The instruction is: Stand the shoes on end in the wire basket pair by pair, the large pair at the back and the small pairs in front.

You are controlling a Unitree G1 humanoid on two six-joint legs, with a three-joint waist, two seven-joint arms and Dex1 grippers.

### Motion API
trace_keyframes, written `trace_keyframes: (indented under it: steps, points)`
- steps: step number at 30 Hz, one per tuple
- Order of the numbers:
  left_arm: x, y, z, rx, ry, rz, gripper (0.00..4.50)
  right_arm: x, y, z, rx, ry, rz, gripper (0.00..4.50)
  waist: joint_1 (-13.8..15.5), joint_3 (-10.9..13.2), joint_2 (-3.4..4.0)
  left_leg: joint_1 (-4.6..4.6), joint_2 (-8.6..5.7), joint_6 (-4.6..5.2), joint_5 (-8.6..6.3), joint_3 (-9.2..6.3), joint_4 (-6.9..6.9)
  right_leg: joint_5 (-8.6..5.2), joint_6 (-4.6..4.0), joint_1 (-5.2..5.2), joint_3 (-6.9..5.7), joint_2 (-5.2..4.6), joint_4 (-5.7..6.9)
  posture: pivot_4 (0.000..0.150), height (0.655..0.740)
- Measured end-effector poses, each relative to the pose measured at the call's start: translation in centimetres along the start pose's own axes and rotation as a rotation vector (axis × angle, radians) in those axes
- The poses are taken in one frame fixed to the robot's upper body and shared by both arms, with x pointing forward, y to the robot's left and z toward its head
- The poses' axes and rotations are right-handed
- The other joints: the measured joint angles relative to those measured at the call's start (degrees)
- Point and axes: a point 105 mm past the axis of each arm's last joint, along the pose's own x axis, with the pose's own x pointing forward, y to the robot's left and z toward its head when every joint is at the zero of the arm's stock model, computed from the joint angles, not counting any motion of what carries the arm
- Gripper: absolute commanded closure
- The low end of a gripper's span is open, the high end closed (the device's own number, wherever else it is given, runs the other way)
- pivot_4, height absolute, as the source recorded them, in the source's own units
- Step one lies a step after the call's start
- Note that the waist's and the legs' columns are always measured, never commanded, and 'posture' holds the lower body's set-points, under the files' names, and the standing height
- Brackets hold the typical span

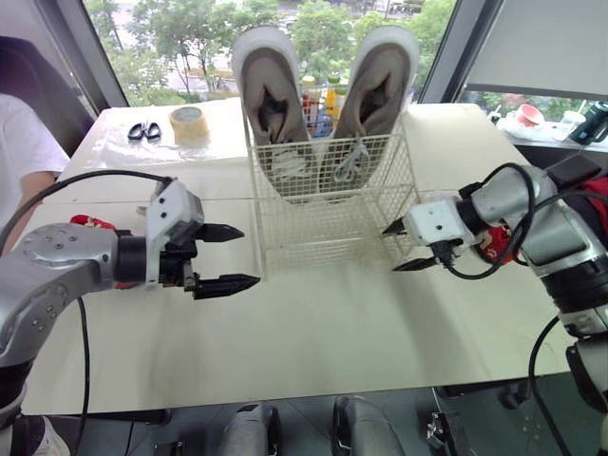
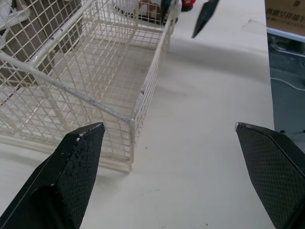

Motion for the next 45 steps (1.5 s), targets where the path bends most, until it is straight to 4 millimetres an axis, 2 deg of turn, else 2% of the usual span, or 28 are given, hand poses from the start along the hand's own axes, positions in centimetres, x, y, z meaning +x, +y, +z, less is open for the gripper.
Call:
trace_keyframes:
  steps: [3, 7, 8, 11, 13, 14, 18, 20, 22, 25, 28, 34, 39, 45]
  points:
    - [0.2, -0.2, -0.1, -0.013, -0.009, -0.017, 0.00, -1.1, -0.7, 0.9, 0.067, -0.056, -0.063, 0.04, 0.1, 0.0, 0.01, -0.01, 0.00, 0.00, 0.00, 0.01, 0.00, 0.00, -0.01, -0.02, 0.00, 0.00, 0.00, 0.150, 0.7400]
    - [0.4, -0.3, 0.5, -0.054, -0.056, -0.051, 0.00, -4.0, -1.8, 3.3, 0.243, -0.230, -0.151, 0.04, 0.2, 0.0, 0.02, -0.03, 0.01, 0.00, 0.00, 0.00, 0.00, 0.01, -0.01, -0.05, 0.00, -0.01, 0.00, 0.150, 0.7400]
    - [0.5, -0.2, 1.3, -0.071, -0.113, -0.057, 0.00, -5.4, -2.4, 4.0, 0.309, -0.310, -0.205, 0.04, 0.3, 0.0, 0.06, -0.05, 0.01, 0.00, 0.00, -0.01, 0.01, 0.01, -0.02, -0.06, 0.00, -0.03, 0.00, 0.150, 0.7400]
    - [0.9, -0.1, 3.7, -0.120, -0.289, -0.071, 0.00, -11.7, -4.7, 5.8, 0.450, -0.555, -0.486, 0.04, 0.5, -0.1, -0.03, -0.03, 0.00, 0.00, -0.01, -0.11, 0.02, 0.03, -0.01, 0.07, -0.02, -0.05, -0.01, 0.150, 0.7400]
    - [1.2, 0.0, 4.3, -0.165, -0.349, -0.061, 0.00, -14.2, -5.2, 5.2, 0.516, -0.645, -0.665, 0.04, 0.3, -0.1, -0.09, 0.03, 0.00, 0.00, -0.02, -0.11, 0.00, 0.03, -0.01, 0.14, -0.02, -0.05, -0.06, 0.150, 0.7400]
    - [1.5, -0.2, 4.4, -0.186, -0.368, -0.060, 0.00, -14.6, -4.8, 4.1, 0.559, -0.648, -0.749, 0.04, 0.3, -0.1, -0.13, 0.07, 0.00, 0.01, -0.03, -0.12, -0.02, 0.03, -0.02, 0.20, -0.03, -0.05, -0.07, 0.150, 0.7400]
    - [3.3, -1.6, 3.3, -0.245, -0.360, -0.071, 0.00, -13.1, -2.3, -2.4, 0.830, -0.589, -0.973, 0.04, 0.3, -0.1, 0.01, 0.18, -0.06, 0.03, -0.03, -0.02, -0.02, 0.04, 0.00, 0.28, 0.03, -0.07, -0.02, 0.150, 0.7400]
    - [4.2, -2.8, 2.3, -0.253, -0.317, -0.103, 0.00, -13.2, -0.6, -4.7, 0.906, -0.524, -1.065, 0.04, 0.4, -0.1, 0.22, 0.18, -0.07, 0.04, -0.02, -0.02, -0.03, 0.03, 0.00, 0.28, 0.03, -0.07, -0.02, 0.150, 0.7400]
    - [4.9, -3.8, 1.2, -0.256, -0.266, -0.131, 0.00, -12.6, 1.5, -6.1, 0.935, -0.437, -1.109, 0.04, 0.3, -0.2, 0.25, 0.31, -0.04, 0.04, -0.03, -0.04, -0.08, 0.01, 0.00, 0.37, 0.02, 0.00, -0.03, 0.150, 0.7400]
    - [5.6, -4.7, -0.3, -0.277, -0.208, -0.166, 0.00, -9.4, 4.4, -8.3, 1.035, -0.355, -1.092, 0.04, 0.1, -0.2, 0.34, 0.48, -0.02, 0.24, -0.15, 0.01, -0.10, -0.06, -0.10, 0.50, 0.08, 0.03, -0.06, 0.150, 0.7400]
    - [5.7, -5.1, -0.2, -0.247, -0.208, -0.175, 0.00, -6.9, 5.9, -9.0, 1.076, -0.317, -1.076, 0.04, 0.0, -0.3, 0.45, 0.59, -0.02, 0.42, -0.25, 0.00, -0.09, -0.11, -0.19, 0.53, 0.14, 0.04, -0.06, 0.150, 0.7400]
    - [5.8, -5.4, -1.2, -0.252, -0.179, -0.170, 0.00, -3.5, 8.2, -9.9, 1.111, -0.270, -1.036, 0.04, 0.2, -0.3, 0.60, 0.84, -0.03, 0.47, -0.30, -0.02, -0.18, -0.34, -0.42, 0.76, 0.13, 0.02, -0.07, 0.150, 0.7400]
    - [5.6, -5.5, -1.5, -0.252, -0.162, -0.169, 0.00, -3.0, 8.8, -11.6, 1.123, -0.220, -1.098, 0.04, 0.2, -0.3, 0.61, 0.84, -0.02, 0.46, -0.31, -0.02, -0.19, -0.35, -0.43, 0.76, 0.13, 0.02, -0.08, 0.150, 0.7400]
    - [5.5, -5.3, -1.5, -0.245, -0.161, -0.155, 0.00, -1.3, 8.2, -12.9, 1.146, -0.219, -1.110, 0.04, 0.1, -0.3, 0.63, 0.85, -0.02, 0.46, -0.31, -0.02, -0.31, -0.39, -0.47, 0.73, 0.13, 0.03, -0.10, 0.150, 0.7400]
